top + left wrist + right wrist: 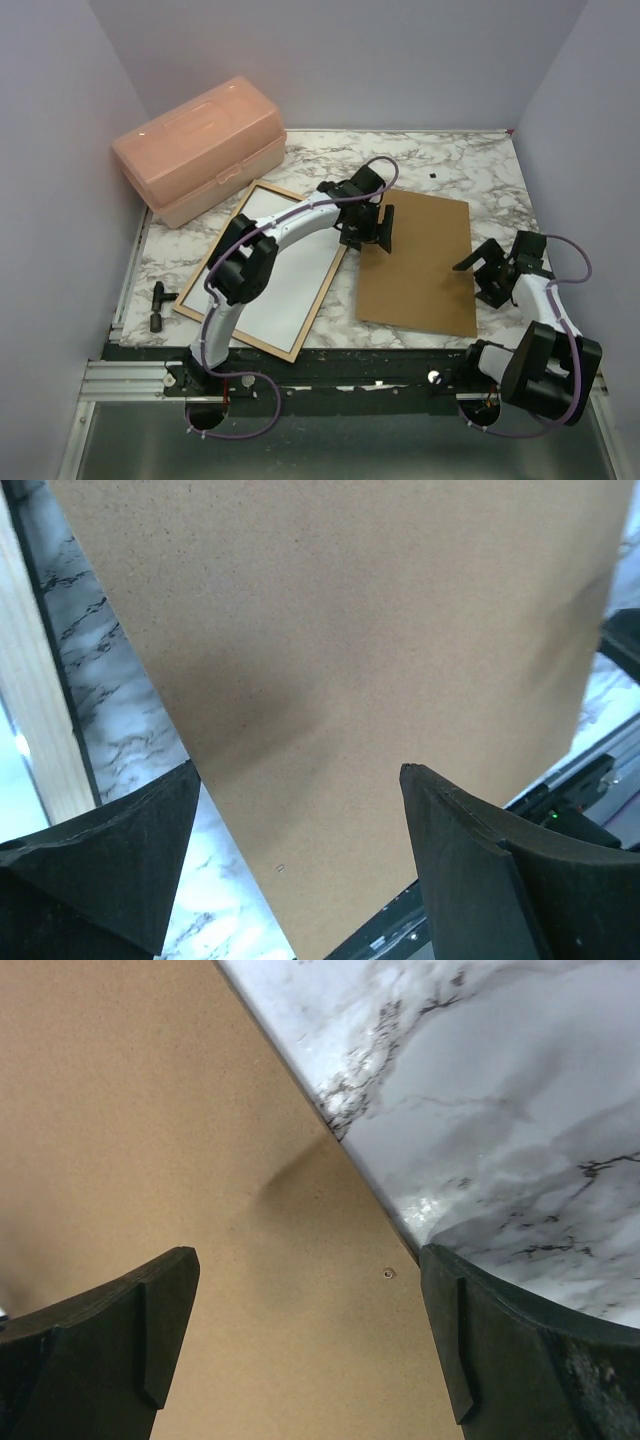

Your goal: Put the photo into the frame

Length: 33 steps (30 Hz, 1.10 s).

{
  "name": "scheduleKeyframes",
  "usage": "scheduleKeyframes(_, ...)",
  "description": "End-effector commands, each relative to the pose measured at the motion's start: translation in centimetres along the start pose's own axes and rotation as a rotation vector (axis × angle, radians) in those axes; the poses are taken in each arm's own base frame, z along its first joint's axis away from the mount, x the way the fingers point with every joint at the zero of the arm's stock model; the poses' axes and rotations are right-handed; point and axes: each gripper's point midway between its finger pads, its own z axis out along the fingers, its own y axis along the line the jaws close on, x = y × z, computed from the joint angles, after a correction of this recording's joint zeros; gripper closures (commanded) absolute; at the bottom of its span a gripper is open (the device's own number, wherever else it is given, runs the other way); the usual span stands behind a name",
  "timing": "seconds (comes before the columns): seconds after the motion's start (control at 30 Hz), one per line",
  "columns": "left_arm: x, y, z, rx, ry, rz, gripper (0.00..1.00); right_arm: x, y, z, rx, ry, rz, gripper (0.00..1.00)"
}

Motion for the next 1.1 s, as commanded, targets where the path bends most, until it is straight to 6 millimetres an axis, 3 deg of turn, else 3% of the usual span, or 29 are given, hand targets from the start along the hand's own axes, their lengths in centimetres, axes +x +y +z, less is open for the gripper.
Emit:
scheduleKeyframes(0.0,1.2,-9.6,-5.6,0.286,-0.059,0.11,0.19,4.3,5.1,-1.5,-0.285,0.238,0.04,0.02)
scheduleKeyframes(0.1,1.8,-8.8,-6.9,0.254,-0.079,0.106,0.2,4.7,5.8,-1.8,-0.314,0.259,0.039,0.02)
scheduleKeyframes(0.33,3.1,-4.4,-9.4,0.107,-0.154,0.058,0.2,6.1,8.4,-2.6,-0.371,0.295,0.017,0.02)
scheduleKeyframes(0.47,3.4,0.1,-11.4,-0.061,-0.228,0.012,0.2,8.1,10.2,-2.9,-0.388,0.329,-0.023,0.02)
scheduleKeyframes(0.63,4.1,5.4,-12.7,-0.202,-0.255,-0.053,0.19,12.0,12.1,-2.8,-0.405,0.386,-0.072,0.02)
scheduleKeyframes(0.83,5.7,12.5,-13.1,-0.498,-0.223,-0.068,0.15,14.0,11.7,-1.6,-0.343,0.402,-0.149,0.02)
scheduleKeyframes(1.07,6.3,15.3,-15.0,-0.675,-0.226,-0.062,0.16,11.7,9.6,0.2,-0.167,0.294,-0.252,0.0)
